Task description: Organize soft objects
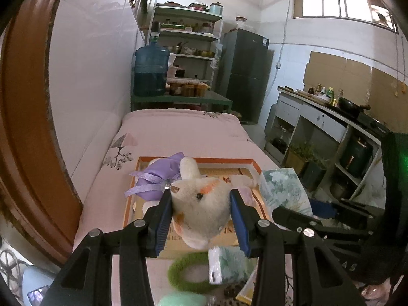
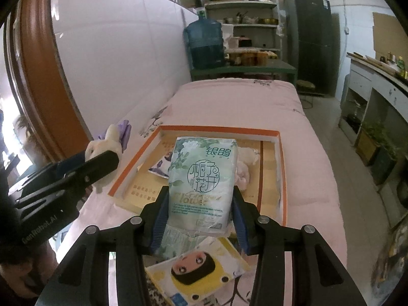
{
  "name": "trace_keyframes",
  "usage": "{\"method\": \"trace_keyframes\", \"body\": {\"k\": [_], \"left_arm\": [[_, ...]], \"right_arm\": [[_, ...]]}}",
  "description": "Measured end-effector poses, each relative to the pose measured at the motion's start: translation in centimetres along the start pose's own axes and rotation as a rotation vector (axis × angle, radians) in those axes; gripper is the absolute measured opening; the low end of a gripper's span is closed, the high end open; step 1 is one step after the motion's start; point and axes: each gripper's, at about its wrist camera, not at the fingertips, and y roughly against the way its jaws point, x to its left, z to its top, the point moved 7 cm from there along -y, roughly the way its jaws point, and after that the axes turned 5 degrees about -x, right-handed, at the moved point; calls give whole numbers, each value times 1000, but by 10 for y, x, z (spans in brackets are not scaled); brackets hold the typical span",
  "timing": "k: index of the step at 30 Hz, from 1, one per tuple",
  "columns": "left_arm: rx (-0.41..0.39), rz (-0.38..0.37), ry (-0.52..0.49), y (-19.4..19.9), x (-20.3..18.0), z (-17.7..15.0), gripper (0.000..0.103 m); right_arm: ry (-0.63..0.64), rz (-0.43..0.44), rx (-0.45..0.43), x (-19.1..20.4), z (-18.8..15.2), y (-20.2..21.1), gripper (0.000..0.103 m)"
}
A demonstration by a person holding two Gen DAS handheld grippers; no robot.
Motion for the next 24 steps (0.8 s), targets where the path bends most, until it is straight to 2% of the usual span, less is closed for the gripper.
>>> {"method": "trace_keyframes", "body": {"k": [24], "left_arm": [[48, 33, 71, -56, 16, 11, 44]], "right_arm": [[-32, -41, 46, -30, 23, -55, 46]]}}
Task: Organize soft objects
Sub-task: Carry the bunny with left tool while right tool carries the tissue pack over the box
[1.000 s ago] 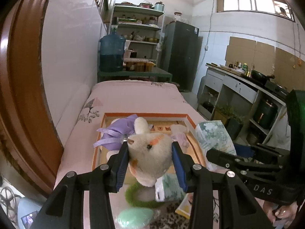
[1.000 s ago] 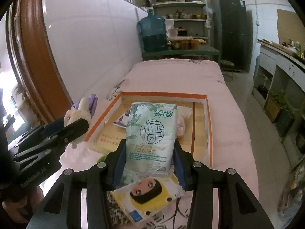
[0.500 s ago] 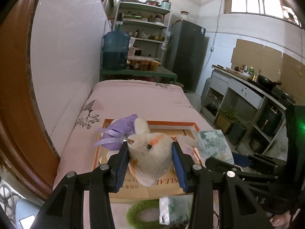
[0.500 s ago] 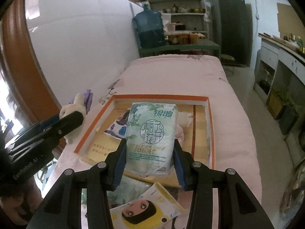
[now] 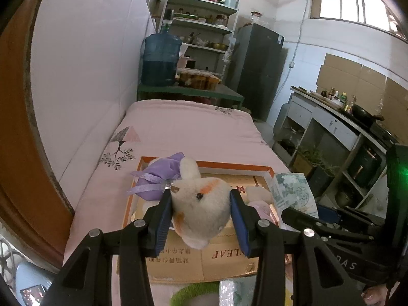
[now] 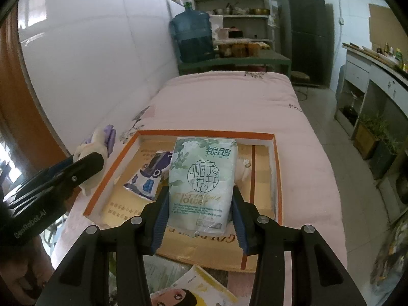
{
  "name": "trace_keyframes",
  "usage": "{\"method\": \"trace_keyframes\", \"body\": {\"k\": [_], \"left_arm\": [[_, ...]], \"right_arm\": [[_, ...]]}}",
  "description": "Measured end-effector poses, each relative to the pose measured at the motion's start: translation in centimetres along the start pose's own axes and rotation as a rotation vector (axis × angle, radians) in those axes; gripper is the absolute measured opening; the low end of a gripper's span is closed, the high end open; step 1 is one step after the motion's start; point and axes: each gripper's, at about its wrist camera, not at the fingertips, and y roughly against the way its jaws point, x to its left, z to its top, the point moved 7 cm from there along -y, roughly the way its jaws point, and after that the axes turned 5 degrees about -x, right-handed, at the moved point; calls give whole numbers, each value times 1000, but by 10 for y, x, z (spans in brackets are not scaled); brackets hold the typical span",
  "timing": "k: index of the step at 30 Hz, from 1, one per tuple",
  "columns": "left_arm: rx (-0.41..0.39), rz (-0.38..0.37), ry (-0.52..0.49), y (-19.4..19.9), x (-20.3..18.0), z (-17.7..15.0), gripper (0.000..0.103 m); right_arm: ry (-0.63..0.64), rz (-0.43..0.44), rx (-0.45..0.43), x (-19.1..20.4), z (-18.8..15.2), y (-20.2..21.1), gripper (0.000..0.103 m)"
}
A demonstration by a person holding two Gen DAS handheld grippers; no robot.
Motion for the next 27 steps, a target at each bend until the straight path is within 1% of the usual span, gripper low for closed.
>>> {"method": "trace_keyframes", "body": {"k": [23, 27], "left_arm": [[50, 11, 31, -32, 17, -6, 44], [61, 0, 51, -37, 22, -10, 44]], "right_arm": [[10, -16, 42, -3, 4, -31, 46], [13, -17, 56, -3, 2, -37, 46]]}}
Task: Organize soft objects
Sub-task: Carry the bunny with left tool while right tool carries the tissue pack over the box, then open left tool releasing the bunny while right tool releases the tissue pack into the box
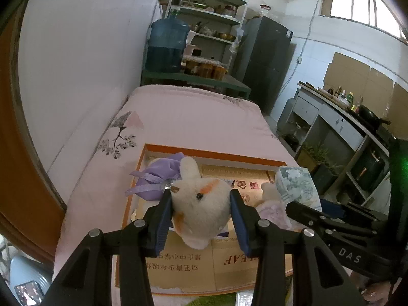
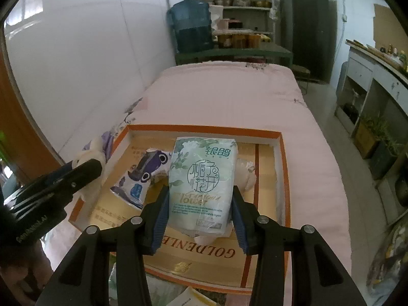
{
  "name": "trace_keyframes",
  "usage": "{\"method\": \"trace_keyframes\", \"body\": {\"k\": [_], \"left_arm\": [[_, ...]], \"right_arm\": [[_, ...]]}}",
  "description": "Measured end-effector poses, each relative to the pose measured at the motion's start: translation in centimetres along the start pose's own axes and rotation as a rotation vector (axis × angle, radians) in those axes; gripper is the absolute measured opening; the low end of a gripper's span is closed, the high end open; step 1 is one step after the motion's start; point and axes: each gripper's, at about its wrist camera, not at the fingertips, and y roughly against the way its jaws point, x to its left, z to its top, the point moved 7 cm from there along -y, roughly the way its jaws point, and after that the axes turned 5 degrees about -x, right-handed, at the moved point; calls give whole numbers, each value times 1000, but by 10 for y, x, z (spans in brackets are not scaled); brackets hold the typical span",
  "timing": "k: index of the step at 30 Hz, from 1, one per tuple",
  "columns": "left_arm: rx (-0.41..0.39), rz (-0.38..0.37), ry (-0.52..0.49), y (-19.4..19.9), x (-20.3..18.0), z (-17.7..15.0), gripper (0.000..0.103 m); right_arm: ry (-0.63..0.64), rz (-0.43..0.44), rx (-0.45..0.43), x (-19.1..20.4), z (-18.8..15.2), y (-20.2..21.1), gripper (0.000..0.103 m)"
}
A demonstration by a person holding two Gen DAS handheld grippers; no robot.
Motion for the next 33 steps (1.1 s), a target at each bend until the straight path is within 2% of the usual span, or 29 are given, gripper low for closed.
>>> {"method": "trace_keyframes", "body": {"k": [6, 19, 25, 29, 33], "left_arm": [[6, 7, 7, -2, 6, -6, 44], [44, 69, -4, -11, 25, -23, 44], [48, 83, -33, -17, 23, -27, 44], [59, 72, -24, -22, 24, -29, 44], [85, 18, -6, -25, 21, -33, 45]], "right_arm": [[8, 14, 29, 6, -6, -13, 46], [57, 54, 76, 35, -20, -36, 46], [56, 50, 105, 35, -25, -51, 46], [61, 47, 110, 34, -27, -55, 46], [75, 49, 108, 36, -29, -56, 49]]}}
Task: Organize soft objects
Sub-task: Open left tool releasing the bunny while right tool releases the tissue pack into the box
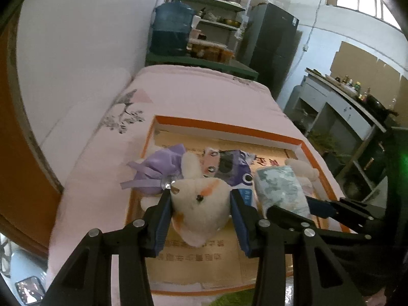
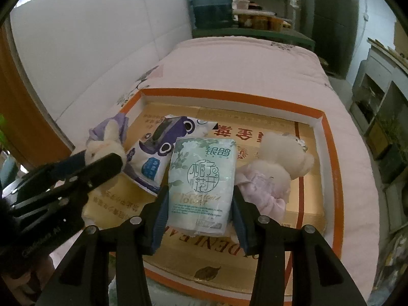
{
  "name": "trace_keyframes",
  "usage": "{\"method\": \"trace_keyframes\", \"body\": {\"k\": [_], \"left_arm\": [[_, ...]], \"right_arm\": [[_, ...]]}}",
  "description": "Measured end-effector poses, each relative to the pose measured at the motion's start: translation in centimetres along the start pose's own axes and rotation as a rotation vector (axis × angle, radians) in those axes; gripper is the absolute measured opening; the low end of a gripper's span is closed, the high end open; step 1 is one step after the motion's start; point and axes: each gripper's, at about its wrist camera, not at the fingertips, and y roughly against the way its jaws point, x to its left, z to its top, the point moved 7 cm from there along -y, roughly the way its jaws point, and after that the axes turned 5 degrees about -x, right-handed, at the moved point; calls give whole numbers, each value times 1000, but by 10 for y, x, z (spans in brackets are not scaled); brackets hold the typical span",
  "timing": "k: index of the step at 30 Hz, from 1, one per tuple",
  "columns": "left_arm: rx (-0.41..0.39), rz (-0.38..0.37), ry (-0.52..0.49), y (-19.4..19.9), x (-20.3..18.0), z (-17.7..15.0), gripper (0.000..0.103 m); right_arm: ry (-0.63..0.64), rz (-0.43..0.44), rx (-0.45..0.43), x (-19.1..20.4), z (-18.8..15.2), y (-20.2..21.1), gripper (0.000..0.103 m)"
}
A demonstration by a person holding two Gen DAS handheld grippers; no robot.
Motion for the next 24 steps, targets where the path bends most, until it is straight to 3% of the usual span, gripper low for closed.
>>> {"method": "trace_keyframes", "body": {"k": [4, 7, 9, 11, 24], "left_arm": [[47, -37, 46, -8, 4, -6, 47], [25, -32, 31, -5, 4, -5, 49], [-3, -24, 14, 1, 2, -3, 60], [-21, -25, 1, 6, -1, -1, 66], [-50, -20, 4, 24, -7, 7, 66]], "right_arm": [[17, -7, -11, 0, -2, 0, 51], [27, -7, -19, 0, -2, 2, 53], [35, -6, -18, 1, -2, 3, 66], [39, 1, -22, 2, -4, 5, 66], [25, 22, -43, 2, -6, 24, 66]]}}
